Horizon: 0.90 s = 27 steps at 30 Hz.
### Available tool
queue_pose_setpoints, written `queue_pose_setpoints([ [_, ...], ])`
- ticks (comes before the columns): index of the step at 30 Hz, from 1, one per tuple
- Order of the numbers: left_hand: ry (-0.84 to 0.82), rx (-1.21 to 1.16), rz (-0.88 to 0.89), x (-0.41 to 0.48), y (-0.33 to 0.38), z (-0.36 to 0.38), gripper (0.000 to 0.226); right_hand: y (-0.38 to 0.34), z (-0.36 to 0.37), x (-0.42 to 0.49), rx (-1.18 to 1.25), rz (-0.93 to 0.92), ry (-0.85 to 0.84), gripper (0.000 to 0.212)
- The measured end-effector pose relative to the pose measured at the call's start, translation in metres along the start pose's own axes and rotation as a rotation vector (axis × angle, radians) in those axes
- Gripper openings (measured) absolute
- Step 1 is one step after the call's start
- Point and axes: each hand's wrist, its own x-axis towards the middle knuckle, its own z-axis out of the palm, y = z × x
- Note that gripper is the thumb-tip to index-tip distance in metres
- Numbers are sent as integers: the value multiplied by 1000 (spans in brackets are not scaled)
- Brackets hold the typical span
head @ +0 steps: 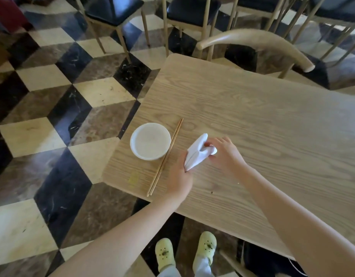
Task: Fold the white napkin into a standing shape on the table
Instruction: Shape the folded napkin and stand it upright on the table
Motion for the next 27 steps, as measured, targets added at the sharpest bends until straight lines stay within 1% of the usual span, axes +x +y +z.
queue_pose_setpoints([
  [2, 4, 44, 8, 4, -9, 0, 39, 4, 4, 7, -60, 25, 1, 21],
  [3, 7, 86, 15, 5, -15, 0, 35, 6, 3, 10, -71, 30, -4, 17],
  [6, 57, 309, 33, -5, -28, 2, 25, 15, -8, 17, -78, -7, -39, 19],
  [8, 133, 408, 93, -17, -35, 3, 18, 18, -20, 21, -131, -43, -133, 27],
  [10, 197, 420, 136, -26, -42, 4, 17, 22, -27, 25, -180, -47, -234, 27],
  [11, 211, 421, 151, -28, -46, 4, 18, 23, -29, 25, -193, -39, -262, 23],
  [13, 207, 430, 199, -30, -52, 3, 19, 28, -31, 26, -223, -23, -290, 15],
  [15, 189, 448, 242, -33, -54, 2, 21, 31, -32, 25, -262, -9, -323, 15],
  [20, 182, 398, 235, -34, -61, -1, 21, 38, -33, 27, -360, -8, -375, 19],
  [23, 172, 402, 267, -35, -66, -3, 19, 37, -36, 32, -425, 2, -390, 19],
  [27, 177, 414, 266, -39, -69, -2, 19, 29, -41, 39, -545, 80, -448, 19],
])
